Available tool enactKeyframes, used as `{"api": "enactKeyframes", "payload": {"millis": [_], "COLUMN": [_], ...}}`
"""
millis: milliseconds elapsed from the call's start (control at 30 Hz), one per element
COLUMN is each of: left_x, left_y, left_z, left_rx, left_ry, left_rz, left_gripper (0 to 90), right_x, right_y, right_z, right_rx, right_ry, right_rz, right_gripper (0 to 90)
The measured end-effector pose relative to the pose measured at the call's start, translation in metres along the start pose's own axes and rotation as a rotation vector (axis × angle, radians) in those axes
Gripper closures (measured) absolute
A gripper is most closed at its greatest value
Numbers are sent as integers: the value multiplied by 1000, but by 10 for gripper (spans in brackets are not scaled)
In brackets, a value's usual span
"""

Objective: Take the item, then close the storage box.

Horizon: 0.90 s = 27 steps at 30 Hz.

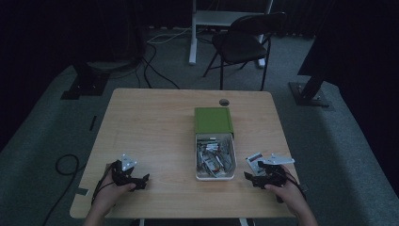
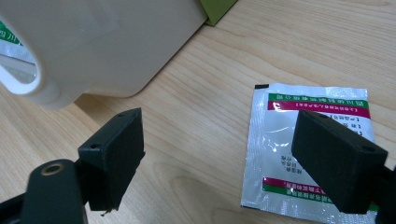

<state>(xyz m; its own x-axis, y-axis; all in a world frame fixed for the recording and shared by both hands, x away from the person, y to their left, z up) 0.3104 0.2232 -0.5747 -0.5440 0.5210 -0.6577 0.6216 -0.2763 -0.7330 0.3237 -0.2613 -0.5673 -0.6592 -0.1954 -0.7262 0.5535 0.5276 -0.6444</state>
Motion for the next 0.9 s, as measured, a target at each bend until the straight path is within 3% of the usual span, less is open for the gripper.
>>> {"api": "enactKeyframes", "payload": {"millis": [467,900], "left_x": [-22,-41], "left_y": [-4,-6], "left_z": [32,53], "left_rx": [107,153], "left_ry": [41,86], "left_rz": [80,124], "left_gripper": [27,27], "right_x": [-3,-10], "right_y": [-1,-7], "right_z": [-5,-16], "right_rx": [-24,-94], "right_ry": [1,-21], "right_rz": [13,49], "right_gripper": [161,137]}}
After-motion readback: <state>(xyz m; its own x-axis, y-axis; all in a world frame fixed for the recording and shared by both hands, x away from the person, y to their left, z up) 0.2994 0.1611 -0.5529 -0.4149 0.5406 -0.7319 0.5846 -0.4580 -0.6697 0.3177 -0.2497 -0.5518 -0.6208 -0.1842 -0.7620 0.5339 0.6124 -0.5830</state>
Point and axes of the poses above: each handheld gripper's, and its own axes: y roughly forward along the jaws, x roughly out of its underside, z roughly to its right, the point moved 4 cm from there along y, roughly forward along the jaws, and after that the axes turned 9 degrees about y, right-handed, at the moved point
